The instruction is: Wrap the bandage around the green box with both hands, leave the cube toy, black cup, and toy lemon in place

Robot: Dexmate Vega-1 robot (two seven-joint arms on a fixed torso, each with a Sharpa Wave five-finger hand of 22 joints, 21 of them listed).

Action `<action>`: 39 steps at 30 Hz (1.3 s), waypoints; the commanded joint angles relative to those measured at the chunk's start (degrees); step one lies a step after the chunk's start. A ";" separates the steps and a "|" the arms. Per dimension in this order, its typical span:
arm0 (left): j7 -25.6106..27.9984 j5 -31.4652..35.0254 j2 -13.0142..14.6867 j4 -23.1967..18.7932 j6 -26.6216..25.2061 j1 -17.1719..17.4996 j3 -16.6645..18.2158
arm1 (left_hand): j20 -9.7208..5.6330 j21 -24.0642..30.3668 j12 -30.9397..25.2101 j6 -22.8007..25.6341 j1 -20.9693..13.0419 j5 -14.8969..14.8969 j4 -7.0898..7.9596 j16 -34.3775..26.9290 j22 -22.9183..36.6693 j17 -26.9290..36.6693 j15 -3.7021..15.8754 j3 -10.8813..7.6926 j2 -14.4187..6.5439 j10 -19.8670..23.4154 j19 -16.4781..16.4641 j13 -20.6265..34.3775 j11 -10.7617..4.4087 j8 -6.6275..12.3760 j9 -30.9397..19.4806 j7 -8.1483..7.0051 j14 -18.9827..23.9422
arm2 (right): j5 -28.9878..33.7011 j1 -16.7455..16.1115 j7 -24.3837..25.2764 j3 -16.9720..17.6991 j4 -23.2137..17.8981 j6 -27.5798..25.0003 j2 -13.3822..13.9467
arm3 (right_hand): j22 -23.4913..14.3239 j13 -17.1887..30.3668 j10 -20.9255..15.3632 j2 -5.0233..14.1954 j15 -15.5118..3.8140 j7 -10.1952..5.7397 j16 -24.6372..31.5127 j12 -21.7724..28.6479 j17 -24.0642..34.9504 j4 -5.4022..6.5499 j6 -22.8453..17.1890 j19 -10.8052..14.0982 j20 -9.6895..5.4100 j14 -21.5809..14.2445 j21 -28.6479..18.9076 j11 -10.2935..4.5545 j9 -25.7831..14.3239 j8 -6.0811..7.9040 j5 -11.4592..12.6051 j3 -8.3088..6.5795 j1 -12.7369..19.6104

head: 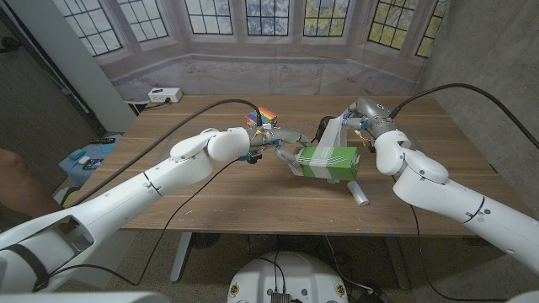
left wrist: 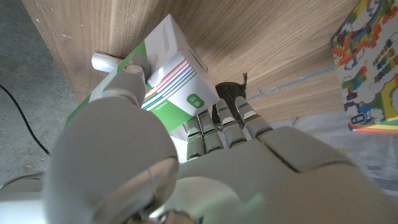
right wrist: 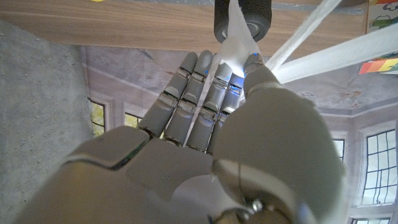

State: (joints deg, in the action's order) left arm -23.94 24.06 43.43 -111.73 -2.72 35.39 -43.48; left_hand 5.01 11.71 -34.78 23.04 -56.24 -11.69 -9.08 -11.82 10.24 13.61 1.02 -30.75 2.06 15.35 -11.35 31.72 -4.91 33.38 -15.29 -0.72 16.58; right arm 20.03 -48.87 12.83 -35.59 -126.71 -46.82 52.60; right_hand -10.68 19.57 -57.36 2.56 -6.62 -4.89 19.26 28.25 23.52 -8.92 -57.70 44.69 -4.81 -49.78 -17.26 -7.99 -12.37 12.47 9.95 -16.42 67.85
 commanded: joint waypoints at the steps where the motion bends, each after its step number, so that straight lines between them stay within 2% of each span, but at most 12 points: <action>1: -0.11 -0.52 -0.03 0.75 0.66 -0.08 0.03 | -0.10 0.06 -0.20 2.42 0.84 -0.51 0.09 0.09 0.20 0.13 -0.44 -0.64 -3.72 0.09 0.03 0.17 0.36 5.00 -0.23 1.64 0.03 | 2.81 0.88 -2.33 -0.82 -2.66 -1.67 0.87 | -0.11 0.12 -0.12 0.53 -6.39 -0.10 -0.20 0.16 0.15 0.05 -0.16 -0.41 -1.89 -0.49 -0.15 -0.10 -0.17 -0.15 0.39 0.40 -0.16; 15: 0.43 -1.48 -0.12 2.04 1.55 -0.07 0.27 | 0.03 0.07 -0.28 2.56 0.78 -0.54 0.05 0.07 0.20 0.13 -0.42 -0.63 -3.75 0.21 0.01 0.16 0.20 5.11 -0.28 1.64 0.06 | 6.41 2.64 -6.14 -2.41 -4.13 -3.47 1.33 | -0.10 0.13 -0.08 0.46 -6.34 -0.25 -0.36 0.09 0.23 0.07 -0.13 -0.47 -1.84 -0.48 -0.13 -0.13 -0.17 -0.16 0.39 0.52 -0.30; 39: 0.09 -2.42 -1.03 4.86 2.85 -1.60 -0.39 | -0.06 0.05 -0.30 2.64 0.80 -0.57 0.04 0.10 0.20 0.10 -0.49 -0.74 -3.73 0.15 0.09 0.17 0.35 5.18 -0.23 1.66 0.11 | 9.72 2.18 -9.85 -2.15 -8.79 -7.43 2.48 | -0.10 0.09 -0.13 0.55 -6.24 -0.11 -0.63 -0.03 0.36 0.17 0.05 -0.47 -1.81 -0.56 -0.15 -0.15 -0.17 -0.21 0.40 0.66 -0.59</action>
State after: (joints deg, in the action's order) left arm -23.70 22.07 42.77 -107.92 -0.28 34.31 -43.54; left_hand 5.01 11.71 -34.78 23.04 -56.24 -11.92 -9.24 -11.82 10.24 13.61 1.02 -30.90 2.06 15.35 -11.36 31.72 -4.91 33.38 -15.30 -0.72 16.58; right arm 28.16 -46.79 5.09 -37.51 -133.37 -52.14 54.65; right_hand -10.68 19.51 -57.26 2.74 -6.50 -4.80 19.04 28.07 23.80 -8.93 -57.60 44.57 -4.93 -49.89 -17.26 -7.89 -12.38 12.46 9.90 -15.80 67.50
